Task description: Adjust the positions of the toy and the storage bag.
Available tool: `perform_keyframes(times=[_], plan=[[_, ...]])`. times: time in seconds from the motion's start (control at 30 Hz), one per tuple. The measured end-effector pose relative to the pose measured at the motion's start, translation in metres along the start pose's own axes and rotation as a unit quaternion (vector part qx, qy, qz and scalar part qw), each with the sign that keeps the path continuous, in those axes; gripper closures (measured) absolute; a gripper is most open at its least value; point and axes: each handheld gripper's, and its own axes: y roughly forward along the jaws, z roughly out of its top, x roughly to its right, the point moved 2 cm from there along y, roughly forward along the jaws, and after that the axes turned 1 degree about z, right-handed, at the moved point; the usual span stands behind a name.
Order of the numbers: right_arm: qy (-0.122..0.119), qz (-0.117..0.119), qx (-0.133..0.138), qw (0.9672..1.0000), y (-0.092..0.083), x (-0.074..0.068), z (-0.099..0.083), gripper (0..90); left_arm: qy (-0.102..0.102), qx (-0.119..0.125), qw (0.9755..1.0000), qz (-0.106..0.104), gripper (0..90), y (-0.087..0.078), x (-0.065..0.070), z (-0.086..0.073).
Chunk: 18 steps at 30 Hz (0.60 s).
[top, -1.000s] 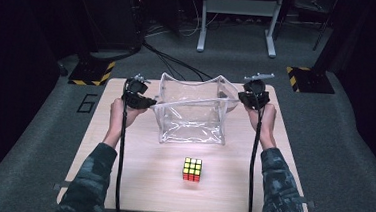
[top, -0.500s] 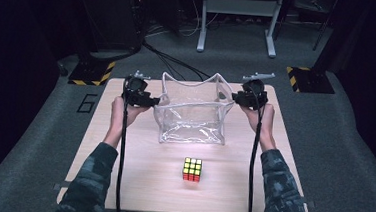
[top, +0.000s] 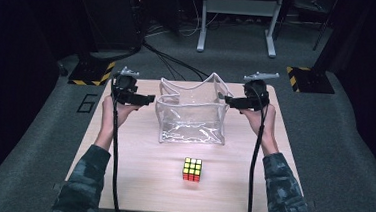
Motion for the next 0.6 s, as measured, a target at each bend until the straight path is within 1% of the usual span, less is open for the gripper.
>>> perform_keyframes(times=[0.07,0.1,0.17,0.3,0.37,0.4,0.43,0.5,0.6], plan=[[-0.002,0.002,0.004,1.0,-0.004,0.0,-0.001,14.1,0.004,-0.002,1.0,0.0,15.8,-0.003,-0.002,-0.004],[-0.001,0.005,0.006,1.0,-0.006,0.0,-0.003,13.0,0.001,-0.002,1.0,0.0,15.4,-0.004,-0.002,-0.005],[0.003,0.007,0.003,1.0,-0.01,-0.001,-0.005,10.9,0.003,-0.002,1.0,-0.001,15.0,-0.006,-0.003,-0.01],[-0.001,0.01,0.003,0.9999,-0.015,-0.001,-0.014,8.8,0.002,-0.003,1.0,-0.002,14.1,-0.007,-0.004,-0.022],[0.001,0.012,0.001,0.9999,-0.017,-0.003,-0.02,8.0,0.002,-0.005,1.0,-0.002,13.7,-0.007,-0.004,-0.03],[-0.002,0.013,0.001,0.9999,-0.018,-0.003,-0.023,7.9,0.004,-0.009,0.9999,-0.003,13.5,-0.006,-0.004,-0.033],[-0.001,0.014,0.0,0.9999,-0.019,-0.004,-0.026,7.6,0.001,-0.009,1.0,-0.004,13.3,-0.005,-0.003,-0.037],[-0.006,0.016,0.0,0.9999,-0.02,-0.005,-0.034,7.3,0.004,-0.012,0.9999,-0.003,12.8,-0.004,-0.003,-0.045],[-0.008,0.019,-0.006,0.9998,-0.02,-0.009,-0.045,7.0,0.001,-0.016,0.9998,-0.006,12.2,-0.002,-0.003,-0.057]])
